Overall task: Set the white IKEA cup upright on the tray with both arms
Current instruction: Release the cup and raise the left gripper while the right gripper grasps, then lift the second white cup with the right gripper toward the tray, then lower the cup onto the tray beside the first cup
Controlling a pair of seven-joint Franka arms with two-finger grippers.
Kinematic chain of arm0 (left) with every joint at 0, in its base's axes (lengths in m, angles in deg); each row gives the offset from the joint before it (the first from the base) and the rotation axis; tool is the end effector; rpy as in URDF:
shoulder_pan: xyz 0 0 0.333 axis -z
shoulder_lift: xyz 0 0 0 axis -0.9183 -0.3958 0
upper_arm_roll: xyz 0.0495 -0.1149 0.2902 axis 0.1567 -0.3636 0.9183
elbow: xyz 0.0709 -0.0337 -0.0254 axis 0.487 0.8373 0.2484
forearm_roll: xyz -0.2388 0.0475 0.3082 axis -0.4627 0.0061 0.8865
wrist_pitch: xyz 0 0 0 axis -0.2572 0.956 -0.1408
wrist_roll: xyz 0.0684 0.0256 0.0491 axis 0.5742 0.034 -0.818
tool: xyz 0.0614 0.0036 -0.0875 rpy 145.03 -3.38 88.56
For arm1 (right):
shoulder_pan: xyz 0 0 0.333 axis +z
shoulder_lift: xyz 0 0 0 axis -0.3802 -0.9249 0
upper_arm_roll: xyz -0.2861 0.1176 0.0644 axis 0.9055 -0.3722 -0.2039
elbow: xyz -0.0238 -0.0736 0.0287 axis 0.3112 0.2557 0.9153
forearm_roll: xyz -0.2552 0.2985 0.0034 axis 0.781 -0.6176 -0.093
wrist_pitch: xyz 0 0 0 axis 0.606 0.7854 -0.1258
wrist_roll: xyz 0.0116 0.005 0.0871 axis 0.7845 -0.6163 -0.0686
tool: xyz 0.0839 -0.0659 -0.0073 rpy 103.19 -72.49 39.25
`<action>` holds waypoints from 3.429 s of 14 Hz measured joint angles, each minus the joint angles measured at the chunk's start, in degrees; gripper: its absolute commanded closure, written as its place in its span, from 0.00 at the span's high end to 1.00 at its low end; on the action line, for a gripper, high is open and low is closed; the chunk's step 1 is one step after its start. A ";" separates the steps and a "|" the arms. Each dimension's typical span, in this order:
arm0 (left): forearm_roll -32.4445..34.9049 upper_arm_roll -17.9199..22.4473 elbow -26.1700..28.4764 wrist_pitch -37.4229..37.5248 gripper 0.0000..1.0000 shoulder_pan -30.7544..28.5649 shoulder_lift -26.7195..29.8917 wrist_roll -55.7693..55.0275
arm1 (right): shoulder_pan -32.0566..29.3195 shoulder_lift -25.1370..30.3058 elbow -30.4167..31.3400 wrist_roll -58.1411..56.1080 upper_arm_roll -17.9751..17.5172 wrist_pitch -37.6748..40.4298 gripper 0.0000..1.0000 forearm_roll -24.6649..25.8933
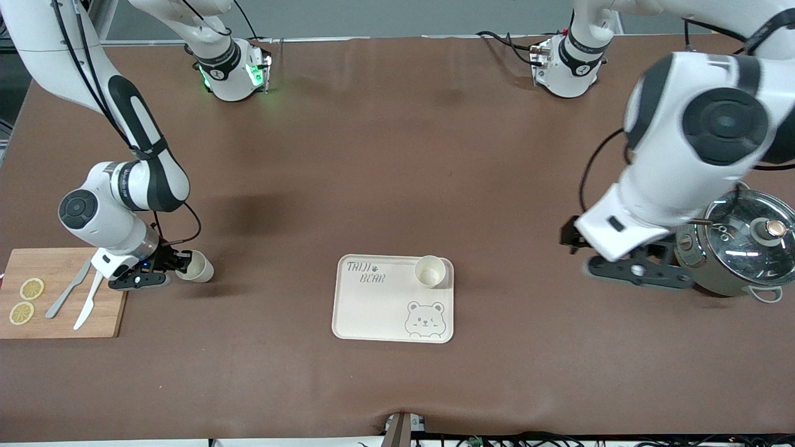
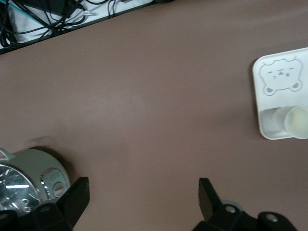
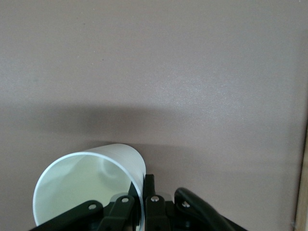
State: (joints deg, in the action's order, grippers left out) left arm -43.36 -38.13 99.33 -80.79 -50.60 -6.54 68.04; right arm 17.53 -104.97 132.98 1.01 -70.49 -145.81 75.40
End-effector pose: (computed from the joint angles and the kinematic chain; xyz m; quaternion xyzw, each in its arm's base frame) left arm 0.6768 -0.1751 0.5661 -0.9912 0.1155 -0.0247 0.0596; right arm 0.6095 -0.0377 0.2233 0.9977 0.0540 0.0395 0.0060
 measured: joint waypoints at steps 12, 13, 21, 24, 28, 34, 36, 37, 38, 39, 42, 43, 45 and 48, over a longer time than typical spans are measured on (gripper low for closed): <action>-4.80 0.13 0.82 0.00 1.00 -16.35 0.05 10.04 | -0.05 5.91 -7.34 0.00 0.10 20.81 0.00 -0.01; -4.80 0.13 0.85 0.00 1.00 -17.02 0.05 10.73 | -0.04 7.21 -8.75 0.00 0.07 24.65 0.00 -0.14; -6.11 -0.11 0.90 0.17 1.00 -17.38 0.28 8.87 | 6.25 11.72 -16.12 11.34 -0.60 39.21 0.00 -4.58; -6.22 -1.44 1.03 2.38 1.00 -17.27 1.66 6.79 | 13.50 11.73 -19.81 24.16 -0.79 40.76 0.00 -6.96; -6.23 -2.95 3.21 4.32 1.00 -17.06 5.03 4.92 | 20.76 10.77 -23.11 37.76 -0.85 40.03 0.00 -7.38; -6.25 -3.88 11.23 4.59 1.00 -16.91 12.49 4.85 | 29.62 1.67 -30.01 54.99 -0.82 33.99 0.00 -7.39; -6.26 -4.37 13.88 4.59 1.00 -16.89 14.94 4.75 | 31.71 -2.19 -32.50 58.64 -0.76 30.81 0.00 -7.37; -6.26 -4.49 15.14 4.59 1.00 -16.87 16.23 4.69 | 32.46 -3.99 -33.48 59.79 -0.73 29.46 0.00 -7.37; -6.26 -4.60 16.35 4.59 1.00 -16.87 17.51 4.68 | 32.95 -5.55 -34.32 60.50 -0.67 28.24 0.00 -7.36; -6.26 -4.74 17.51 4.59 1.00 -16.86 18.77 4.68 | 33.25 -6.89 -34.95 60.95 -0.59 26.99 0.00 -7.35; -6.26 -5.11 21.10 4.29 1.00 -16.86 22.45 4.67 | 33.35 -9.64 -35.83 61.14 -0.28 23.97 0.00 -6.99; -6.26 -5.19 22.55 3.77 1.00 -16.85 23.61 4.67 | 33.34 -10.28 -35.87 61.14 -0.16 23.06 0.00 -6.84; -6.26 -5.30 25.36 2.60 1.00 -16.85 25.55 4.67 | 33.34 -11.57 -35.91 61.14 0.03 21.25 0.00 -6.50; -6.26 -5.68 27.33 1.95 1.00 -16.64 26.94 4.67 | 33.35 -13.93 -35.96 61.14 0.07 18.01 0.00 -5.77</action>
State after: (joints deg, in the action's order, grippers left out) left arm -49.63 -43.82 126.66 -78.84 -67.24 20.40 72.72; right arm 50.88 -118.90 97.02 62.15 -70.41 -127.80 69.63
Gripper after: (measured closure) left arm 0.000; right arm 0.956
